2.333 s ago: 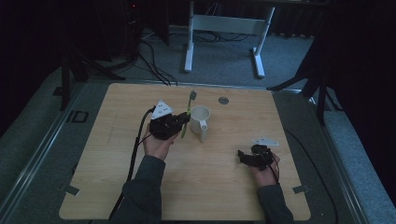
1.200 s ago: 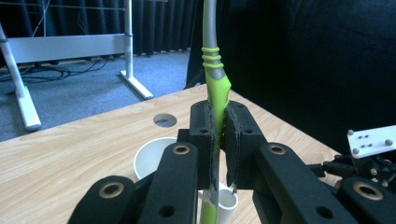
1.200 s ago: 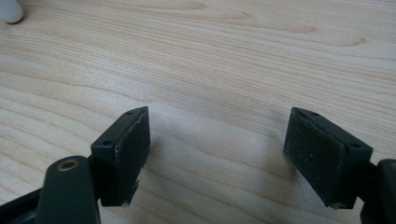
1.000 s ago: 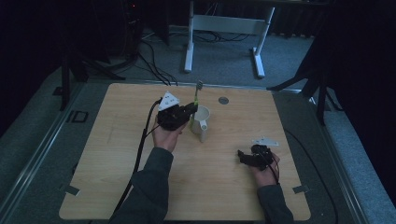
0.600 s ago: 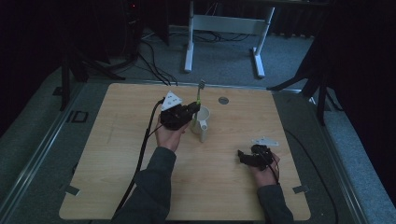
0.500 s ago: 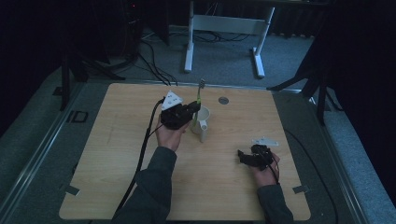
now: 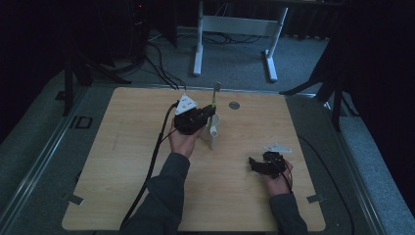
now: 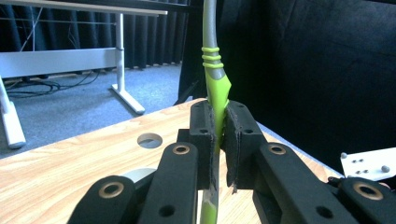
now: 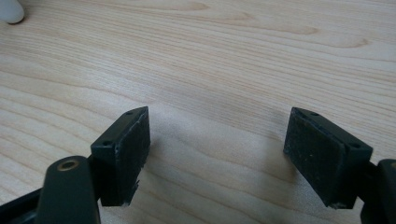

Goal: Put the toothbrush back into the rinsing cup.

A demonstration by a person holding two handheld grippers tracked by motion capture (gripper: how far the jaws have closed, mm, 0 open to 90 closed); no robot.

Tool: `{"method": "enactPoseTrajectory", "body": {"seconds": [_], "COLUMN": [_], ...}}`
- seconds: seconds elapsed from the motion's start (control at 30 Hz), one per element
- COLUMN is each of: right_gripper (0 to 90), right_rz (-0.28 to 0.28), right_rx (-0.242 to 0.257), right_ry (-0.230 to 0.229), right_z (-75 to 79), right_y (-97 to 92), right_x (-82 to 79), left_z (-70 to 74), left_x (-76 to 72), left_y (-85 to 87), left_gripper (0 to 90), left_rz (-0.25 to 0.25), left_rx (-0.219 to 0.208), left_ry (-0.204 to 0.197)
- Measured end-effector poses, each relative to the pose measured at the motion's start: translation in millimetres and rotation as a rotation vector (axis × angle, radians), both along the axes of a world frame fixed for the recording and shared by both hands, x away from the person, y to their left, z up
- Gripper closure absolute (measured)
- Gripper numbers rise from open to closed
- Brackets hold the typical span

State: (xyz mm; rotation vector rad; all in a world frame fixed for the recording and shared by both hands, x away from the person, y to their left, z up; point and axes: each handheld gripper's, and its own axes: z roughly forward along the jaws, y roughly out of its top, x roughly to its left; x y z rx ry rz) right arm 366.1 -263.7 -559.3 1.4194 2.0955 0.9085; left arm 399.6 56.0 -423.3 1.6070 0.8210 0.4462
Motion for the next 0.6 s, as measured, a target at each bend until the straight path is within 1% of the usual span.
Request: {"method": "enactPoseTrajectory", "body": {"seconds": [0.6], "right_gripper": [22.3], "right_rz": [0.0], "right_rx": [0.001], "right_ry": [0.001], "right_z": [0.0], "right_y": [0.0], "right_x": [-0.1], "left_z": [-4.6], "left_x": [4.5], "left_y": [-6.5], "left_gripper": [82.5], "left_rz": [0.006], "left_rx": [-0.028], "left_ry": [0.014]}}
